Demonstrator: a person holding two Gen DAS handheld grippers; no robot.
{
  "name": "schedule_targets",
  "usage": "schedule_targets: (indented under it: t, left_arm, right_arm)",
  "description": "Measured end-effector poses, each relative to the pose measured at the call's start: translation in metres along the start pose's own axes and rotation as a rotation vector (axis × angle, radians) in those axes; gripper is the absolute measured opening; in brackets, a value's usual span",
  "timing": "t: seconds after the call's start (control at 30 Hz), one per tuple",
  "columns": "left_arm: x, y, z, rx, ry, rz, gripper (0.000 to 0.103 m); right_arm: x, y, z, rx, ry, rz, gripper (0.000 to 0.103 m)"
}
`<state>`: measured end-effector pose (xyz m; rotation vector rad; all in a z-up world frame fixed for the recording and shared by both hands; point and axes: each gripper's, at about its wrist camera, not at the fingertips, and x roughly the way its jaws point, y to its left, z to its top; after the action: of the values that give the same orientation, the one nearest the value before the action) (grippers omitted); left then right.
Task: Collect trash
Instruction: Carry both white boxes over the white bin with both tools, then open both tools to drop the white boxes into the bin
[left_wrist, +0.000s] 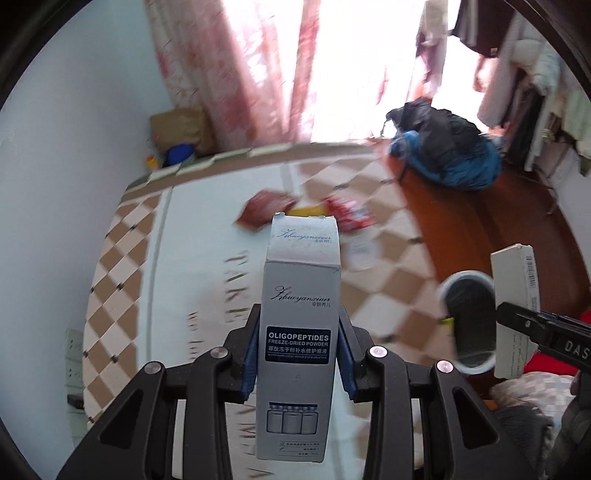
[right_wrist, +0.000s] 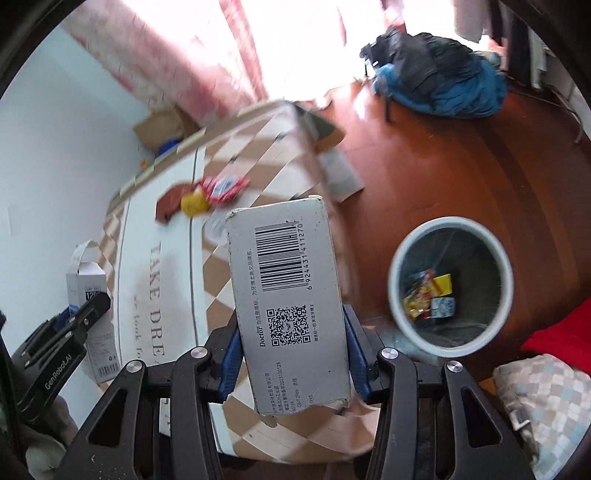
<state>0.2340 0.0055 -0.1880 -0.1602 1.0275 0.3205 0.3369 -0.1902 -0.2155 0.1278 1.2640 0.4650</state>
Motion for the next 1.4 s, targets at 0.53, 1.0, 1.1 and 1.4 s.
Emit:
schedule_targets:
  t: [0.53, 1.0, 1.1, 1.4]
  left_arm:
    - [0.057, -0.225, 0.02, 0.216, 0.114, -0.256, 0.032]
    - [0.174, -0.297, 0.018, 0.181, 0.427, -0.325, 0.055]
    - [0.176, -0.294, 0.015, 0.163, 0.429, -0.299, 0.074]
    - [0.163, -0.275, 0.003, 0.172, 0.394, -0.194, 0.097]
  right_arm:
    - [-0.028, -0.214, 0.002, 0.249, -0.013, -0.102, 0.05]
    - [0.089, -0.305, 0.032, 0.29, 0.161, -0.136, 0.052]
    - [0.103, -0.312, 0.036, 0.304, 0.183, -0.157, 0.068]
    - [0.093, -0.315, 0.015, 0.319, 0.189, -0.204, 0.103]
